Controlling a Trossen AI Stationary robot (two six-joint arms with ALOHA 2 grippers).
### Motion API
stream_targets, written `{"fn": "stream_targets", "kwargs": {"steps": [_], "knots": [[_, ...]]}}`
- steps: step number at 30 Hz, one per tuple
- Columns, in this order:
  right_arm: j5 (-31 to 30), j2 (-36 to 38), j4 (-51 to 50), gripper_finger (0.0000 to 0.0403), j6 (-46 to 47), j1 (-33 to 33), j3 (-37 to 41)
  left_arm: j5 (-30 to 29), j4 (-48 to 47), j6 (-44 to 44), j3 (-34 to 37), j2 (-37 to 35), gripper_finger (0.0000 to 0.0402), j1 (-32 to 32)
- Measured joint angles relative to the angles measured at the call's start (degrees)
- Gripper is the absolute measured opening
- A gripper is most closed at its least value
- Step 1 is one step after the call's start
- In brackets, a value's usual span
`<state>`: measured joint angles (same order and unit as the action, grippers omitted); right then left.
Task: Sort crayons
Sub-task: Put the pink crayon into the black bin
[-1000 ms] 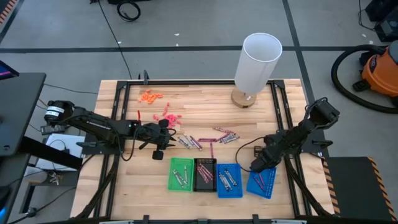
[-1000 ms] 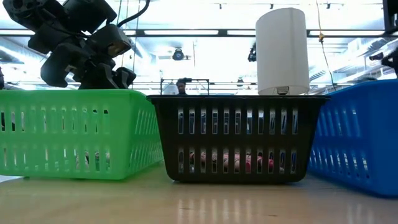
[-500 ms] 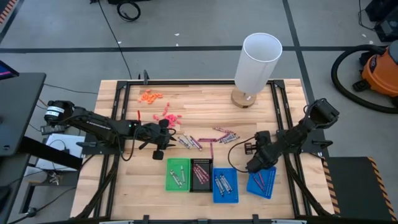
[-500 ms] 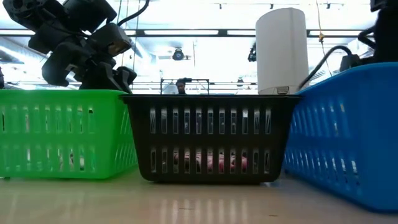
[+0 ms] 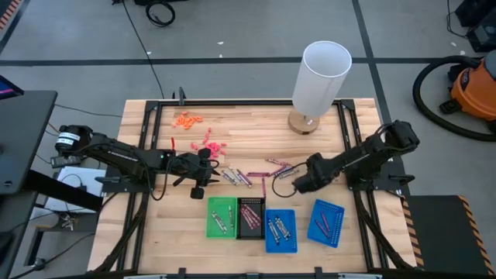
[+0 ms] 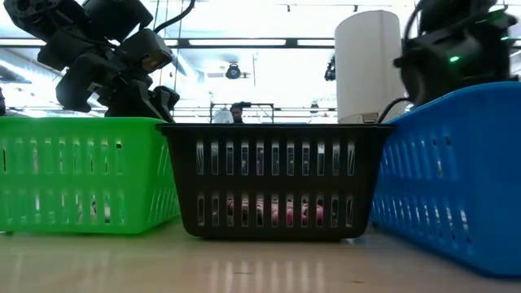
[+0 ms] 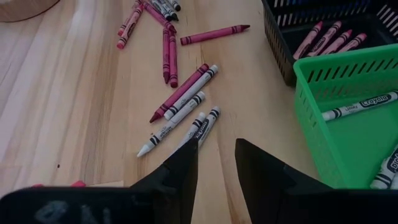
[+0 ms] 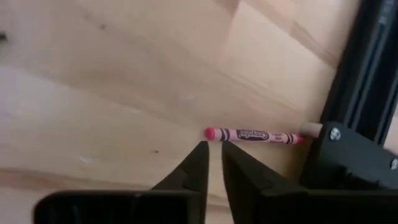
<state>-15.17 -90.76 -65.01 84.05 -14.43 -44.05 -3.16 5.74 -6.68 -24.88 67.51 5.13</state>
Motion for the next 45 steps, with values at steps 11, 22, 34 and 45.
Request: {"fn": "stream_targets", "kwargs": {"steps": [11,22,34,45], "knots": [[11.8,0.0,-0.2,0.0120,-33.1,12.1,0.0,0.0,0.0,-0.5,0.0,0.0,0.0117,0.0],[14.4,0.0,-2.6,0.0121,-58.3,19.8,0.0,0.0,0.0,-0.6,0.0,0.0,0.0117,-0.1],[15.4,0.0,0.4,0.0121,-69.0,24.0,2.7,0.0,0.0,-0.5,0.0,0.0,0.0117,-0.1],[16.5,-0.6,3.2,0.0121,-71.7,25.0,3.3,0.0,-0.1,-0.4,0.0,0.0,0.0117,-0.1]]}}
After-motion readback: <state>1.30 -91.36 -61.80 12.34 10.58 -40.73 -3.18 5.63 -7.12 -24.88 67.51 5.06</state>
